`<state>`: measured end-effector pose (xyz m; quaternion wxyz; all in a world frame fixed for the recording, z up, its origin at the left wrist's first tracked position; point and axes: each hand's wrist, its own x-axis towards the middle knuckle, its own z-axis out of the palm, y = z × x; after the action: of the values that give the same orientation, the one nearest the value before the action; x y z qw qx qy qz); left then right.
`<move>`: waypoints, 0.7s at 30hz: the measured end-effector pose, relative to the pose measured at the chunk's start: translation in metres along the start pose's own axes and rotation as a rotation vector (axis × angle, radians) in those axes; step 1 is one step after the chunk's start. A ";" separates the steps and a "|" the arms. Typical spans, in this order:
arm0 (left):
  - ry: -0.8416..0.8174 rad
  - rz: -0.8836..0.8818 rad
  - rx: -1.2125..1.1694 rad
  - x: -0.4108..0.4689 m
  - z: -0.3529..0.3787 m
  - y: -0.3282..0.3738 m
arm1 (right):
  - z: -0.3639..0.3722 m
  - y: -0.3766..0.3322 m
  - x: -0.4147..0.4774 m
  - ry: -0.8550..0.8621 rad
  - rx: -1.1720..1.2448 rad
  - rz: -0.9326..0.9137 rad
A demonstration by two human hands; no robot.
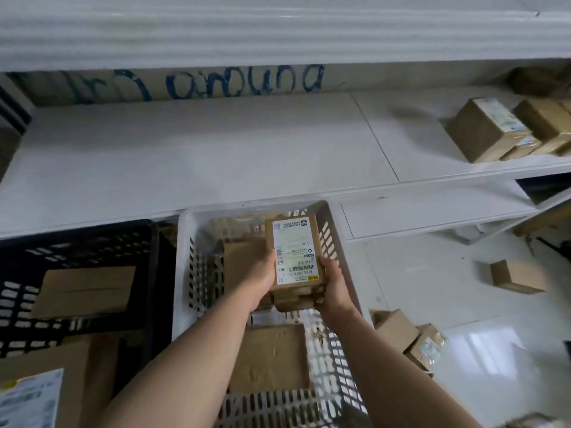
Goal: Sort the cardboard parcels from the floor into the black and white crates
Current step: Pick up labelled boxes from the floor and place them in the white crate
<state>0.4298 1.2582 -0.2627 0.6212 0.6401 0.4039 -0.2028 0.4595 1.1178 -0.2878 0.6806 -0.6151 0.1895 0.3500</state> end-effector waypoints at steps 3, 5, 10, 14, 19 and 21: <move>-0.014 -0.007 0.113 0.003 0.000 0.002 | -0.005 0.005 0.012 0.016 0.025 -0.004; 0.040 0.001 0.180 0.007 -0.001 0.002 | -0.007 0.010 0.022 0.025 0.031 0.015; 0.137 0.080 0.288 0.031 -0.005 -0.005 | -0.002 0.020 0.045 0.098 -0.040 0.030; 0.218 0.133 0.376 0.046 -0.005 -0.012 | -0.002 0.025 0.060 0.186 -0.184 0.057; 0.253 0.143 0.419 0.057 -0.002 -0.023 | 0.001 0.021 0.053 0.168 -0.381 0.082; 0.280 0.125 0.411 0.057 -0.003 -0.026 | 0.000 0.021 0.048 0.165 -0.400 0.093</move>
<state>0.4432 1.2735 -0.3218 0.4271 0.7986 0.3961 -0.1512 0.4778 1.1296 -0.3357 0.5103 -0.7550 0.1998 0.3601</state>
